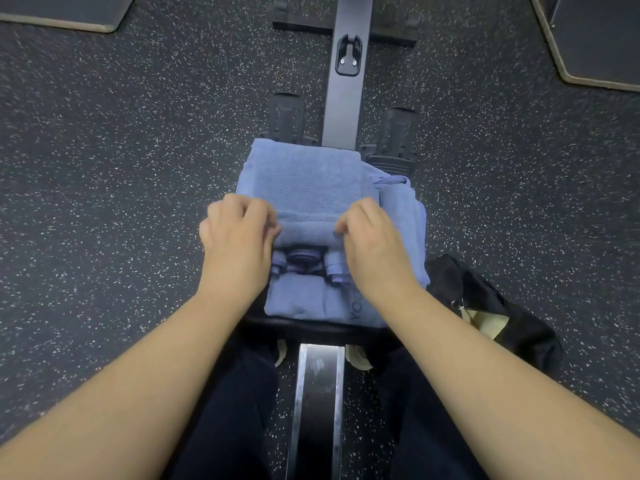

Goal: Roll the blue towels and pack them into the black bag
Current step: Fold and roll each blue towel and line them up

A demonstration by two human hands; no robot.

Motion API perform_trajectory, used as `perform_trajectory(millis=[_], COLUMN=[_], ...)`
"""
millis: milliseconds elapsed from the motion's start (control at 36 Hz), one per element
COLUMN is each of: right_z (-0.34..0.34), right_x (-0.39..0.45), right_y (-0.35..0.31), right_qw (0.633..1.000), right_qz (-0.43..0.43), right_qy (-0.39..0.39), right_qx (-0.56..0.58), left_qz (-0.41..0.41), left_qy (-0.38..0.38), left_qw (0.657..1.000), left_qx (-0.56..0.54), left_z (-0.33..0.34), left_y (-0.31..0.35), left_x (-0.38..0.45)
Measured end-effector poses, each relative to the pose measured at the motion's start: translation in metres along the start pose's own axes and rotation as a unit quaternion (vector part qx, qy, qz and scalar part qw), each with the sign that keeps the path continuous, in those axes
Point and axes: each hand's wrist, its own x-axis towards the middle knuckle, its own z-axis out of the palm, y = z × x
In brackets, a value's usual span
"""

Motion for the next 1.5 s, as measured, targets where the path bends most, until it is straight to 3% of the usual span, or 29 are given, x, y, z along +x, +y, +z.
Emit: perform_trajectory(millis=[194, 361, 500, 667, 1028, 1194, 1361, 1500], right_z=[0.002, 0.01, 0.01, 0.007, 0.004, -0.005, -0.02, -0.032], right_x=[0.0, -0.006, -0.004, -0.001, 0.009, 0.011, 0.011, 0.004], right_y=[-0.002, -0.002, 0.004, 0.01, 0.013, 0.01, 0.009, 0.006], right_qw=[1.0, 0.998, 0.998, 0.997, 0.995, 0.998, 0.996, 0.996], right_qz=[-0.004, 0.028, 0.015, 0.001, -0.001, 0.025, 0.029, 0.012], right_qy=[-0.011, -0.021, -0.012, -0.024, -0.02, -0.044, -0.086, -0.093], right_qx=[0.009, -0.048, -0.066, -0.068, -0.101, -0.046, 0.003, 0.006], left_qz=[0.088, 0.091, 0.082, 0.1, 0.051, -0.026, 0.01, -0.002], left_qy=[-0.017, 0.01, -0.022, -0.003, -0.04, -0.043, -0.032, -0.085], left_qw=[0.996, 0.994, 0.995, 0.994, 0.998, 0.995, 0.99, 0.983], left_qx=[0.026, 0.065, 0.059, 0.048, -0.006, -0.092, -0.138, -0.165], left_z=[0.0, 0.009, 0.012, 0.015, 0.01, 0.001, -0.015, -0.027], left_y=[0.003, 0.002, -0.002, -0.011, -0.014, -0.011, -0.013, -0.014], left_x=[-0.001, -0.002, -0.001, 0.003, 0.016, 0.021, 0.019, 0.012])
